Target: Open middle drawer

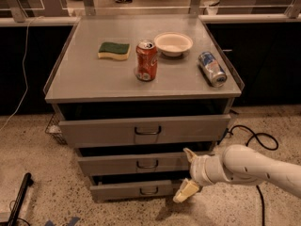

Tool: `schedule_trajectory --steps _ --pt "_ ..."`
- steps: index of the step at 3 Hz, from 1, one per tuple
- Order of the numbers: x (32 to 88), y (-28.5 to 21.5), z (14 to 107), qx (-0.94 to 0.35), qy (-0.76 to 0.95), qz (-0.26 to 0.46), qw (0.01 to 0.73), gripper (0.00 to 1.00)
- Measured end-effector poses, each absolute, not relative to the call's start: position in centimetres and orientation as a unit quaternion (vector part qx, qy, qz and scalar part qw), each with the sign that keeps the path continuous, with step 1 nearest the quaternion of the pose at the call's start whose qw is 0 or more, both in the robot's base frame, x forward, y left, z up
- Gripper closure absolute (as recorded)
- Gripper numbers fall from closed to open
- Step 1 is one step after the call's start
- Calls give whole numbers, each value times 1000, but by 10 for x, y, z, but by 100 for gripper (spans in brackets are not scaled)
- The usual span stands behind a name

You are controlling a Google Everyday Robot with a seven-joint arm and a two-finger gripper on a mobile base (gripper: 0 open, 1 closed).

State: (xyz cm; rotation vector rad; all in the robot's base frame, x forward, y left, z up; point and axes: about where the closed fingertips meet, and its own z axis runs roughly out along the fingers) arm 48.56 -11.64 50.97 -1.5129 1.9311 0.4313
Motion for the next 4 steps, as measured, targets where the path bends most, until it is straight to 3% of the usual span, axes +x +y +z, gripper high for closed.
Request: schedule_trajectory --steps 4 --pt "532 -101 439 -574 743 137 316 0"
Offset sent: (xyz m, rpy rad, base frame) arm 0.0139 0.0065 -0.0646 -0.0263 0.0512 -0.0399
